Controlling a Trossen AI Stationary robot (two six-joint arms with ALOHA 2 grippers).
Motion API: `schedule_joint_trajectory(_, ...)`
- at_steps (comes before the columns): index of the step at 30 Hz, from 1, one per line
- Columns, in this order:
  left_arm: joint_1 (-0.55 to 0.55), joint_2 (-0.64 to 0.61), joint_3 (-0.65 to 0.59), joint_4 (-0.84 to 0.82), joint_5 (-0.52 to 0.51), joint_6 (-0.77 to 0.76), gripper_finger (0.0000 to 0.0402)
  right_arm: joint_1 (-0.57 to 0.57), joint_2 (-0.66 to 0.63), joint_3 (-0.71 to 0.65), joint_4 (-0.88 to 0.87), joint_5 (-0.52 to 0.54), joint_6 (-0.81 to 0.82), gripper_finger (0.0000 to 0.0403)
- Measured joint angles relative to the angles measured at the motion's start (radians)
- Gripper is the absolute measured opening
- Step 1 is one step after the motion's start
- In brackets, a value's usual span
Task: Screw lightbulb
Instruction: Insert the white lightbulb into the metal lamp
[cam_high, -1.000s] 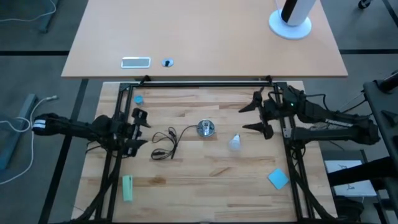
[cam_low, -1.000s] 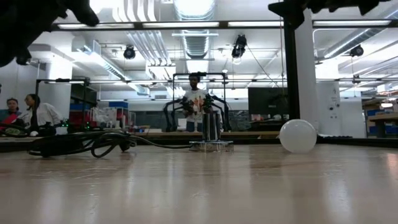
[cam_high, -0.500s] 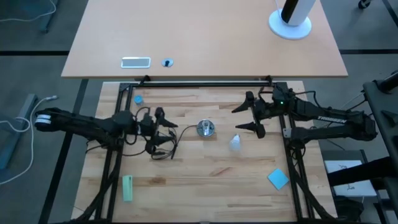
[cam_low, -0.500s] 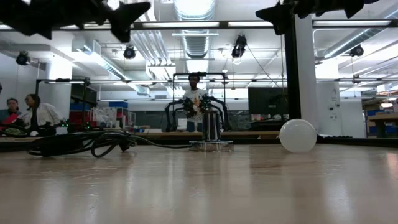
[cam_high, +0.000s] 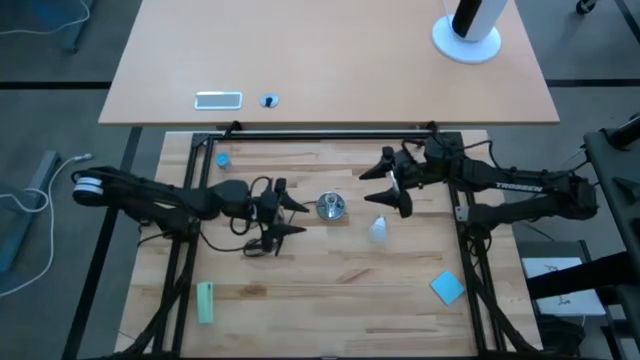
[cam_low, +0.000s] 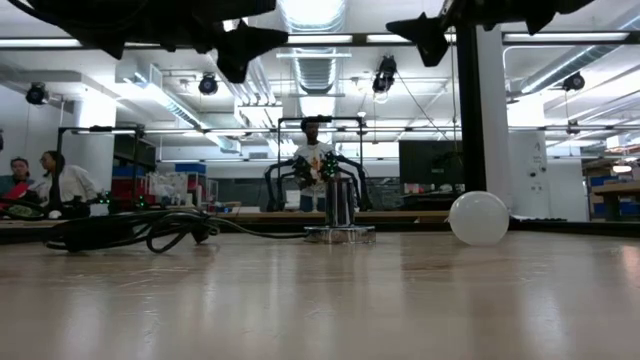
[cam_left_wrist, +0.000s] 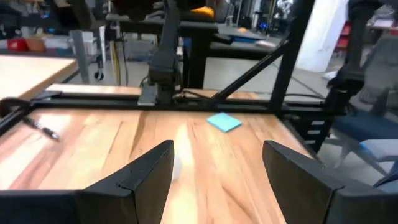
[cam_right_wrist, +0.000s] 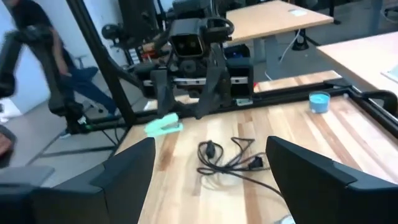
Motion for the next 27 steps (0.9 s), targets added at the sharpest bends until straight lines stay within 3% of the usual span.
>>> schedule_joint_trajectory(8, 0.002, 0.12, 0.109, 0.004, -0.005, 0.002, 0.0238, 0.0, 0.098, 0.001, 0.065, 0.003, 0.08, 0.0311)
schedule_joint_trajectory(12, 0.002, 0.183, 0.193, -0.002, -0.005, -0.093, 0.0238, 0.0, 0.126, 0.001, 0.046, 0.003, 0.037, 0.0306)
schedule_joint_trajectory(17, 0.005, 0.249, 0.329, -0.172, -0.043, -0.194, 0.0238, 0.0, 0.129, 0.001, -0.039, 0.002, -0.057, 0.0295)
schedule_joint_trajectory(21, 0.003, 0.295, 0.408, -0.248, -0.036, -0.121, 0.0238, 0.0, 0.11, 0.0, -0.137, 0.002, -0.139, 0.0289)
schedule_joint_trajectory(27, 0.005, 0.31, 0.434, -0.245, 0.002, 0.017, 0.0238, 0.004, 0.102, -0.031, -0.122, 0.003, -0.195, 0.0283)
